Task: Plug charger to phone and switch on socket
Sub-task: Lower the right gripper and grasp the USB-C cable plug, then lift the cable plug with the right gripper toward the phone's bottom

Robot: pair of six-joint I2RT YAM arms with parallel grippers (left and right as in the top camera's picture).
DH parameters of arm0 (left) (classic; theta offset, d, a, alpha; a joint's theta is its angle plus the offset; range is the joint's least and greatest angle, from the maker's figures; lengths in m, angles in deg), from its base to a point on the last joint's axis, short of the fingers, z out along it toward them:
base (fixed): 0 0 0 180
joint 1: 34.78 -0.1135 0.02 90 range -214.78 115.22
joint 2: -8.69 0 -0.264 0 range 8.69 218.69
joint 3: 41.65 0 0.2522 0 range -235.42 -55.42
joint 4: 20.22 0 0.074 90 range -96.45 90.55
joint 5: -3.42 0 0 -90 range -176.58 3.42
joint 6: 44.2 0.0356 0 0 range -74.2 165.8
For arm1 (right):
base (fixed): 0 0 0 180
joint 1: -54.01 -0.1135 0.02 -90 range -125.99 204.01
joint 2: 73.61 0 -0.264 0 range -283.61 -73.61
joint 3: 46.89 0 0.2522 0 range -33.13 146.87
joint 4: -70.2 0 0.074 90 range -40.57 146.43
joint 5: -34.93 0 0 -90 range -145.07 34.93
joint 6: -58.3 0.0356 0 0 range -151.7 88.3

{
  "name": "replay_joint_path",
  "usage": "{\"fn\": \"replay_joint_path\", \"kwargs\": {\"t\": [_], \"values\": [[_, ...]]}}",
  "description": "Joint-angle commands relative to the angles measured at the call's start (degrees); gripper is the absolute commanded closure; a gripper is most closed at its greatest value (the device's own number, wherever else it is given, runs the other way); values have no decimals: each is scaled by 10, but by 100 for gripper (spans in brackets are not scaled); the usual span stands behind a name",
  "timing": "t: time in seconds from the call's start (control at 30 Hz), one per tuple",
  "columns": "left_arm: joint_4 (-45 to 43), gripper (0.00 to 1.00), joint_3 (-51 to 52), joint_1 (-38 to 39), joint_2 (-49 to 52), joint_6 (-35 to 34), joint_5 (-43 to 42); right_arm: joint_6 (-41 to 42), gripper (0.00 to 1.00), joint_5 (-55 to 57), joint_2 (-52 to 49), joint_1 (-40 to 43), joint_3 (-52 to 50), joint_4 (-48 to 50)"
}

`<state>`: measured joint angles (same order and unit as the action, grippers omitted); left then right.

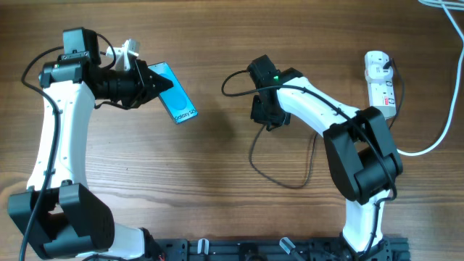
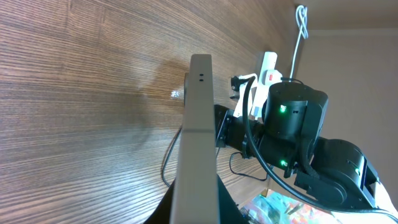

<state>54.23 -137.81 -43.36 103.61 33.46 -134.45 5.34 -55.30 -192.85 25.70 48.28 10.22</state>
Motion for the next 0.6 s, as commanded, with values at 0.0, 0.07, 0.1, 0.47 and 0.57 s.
{"fn": "replay_joint_path", "kwargs": {"t": [0.0, 0.07, 0.1, 0.47, 0.57], "values": [[0, 96, -1, 1, -20, -3, -15, 4, 96, -9, -13, -1, -13, 6], [0, 96, -1, 1, -20, -3, -15, -27, 96, -10, -13, -1, -13, 20], [0, 96, -1, 1, -20, -3, -15, -46, 96, -11, -12, -1, -12, 23], [0, 96, -1, 1, -20, -3, -7, -158, 96, -11, -9, -1, -32, 56], [0, 96, -1, 1, -20, -3, -7, -159, 96, -30, -6, -1, -33, 54]]}}
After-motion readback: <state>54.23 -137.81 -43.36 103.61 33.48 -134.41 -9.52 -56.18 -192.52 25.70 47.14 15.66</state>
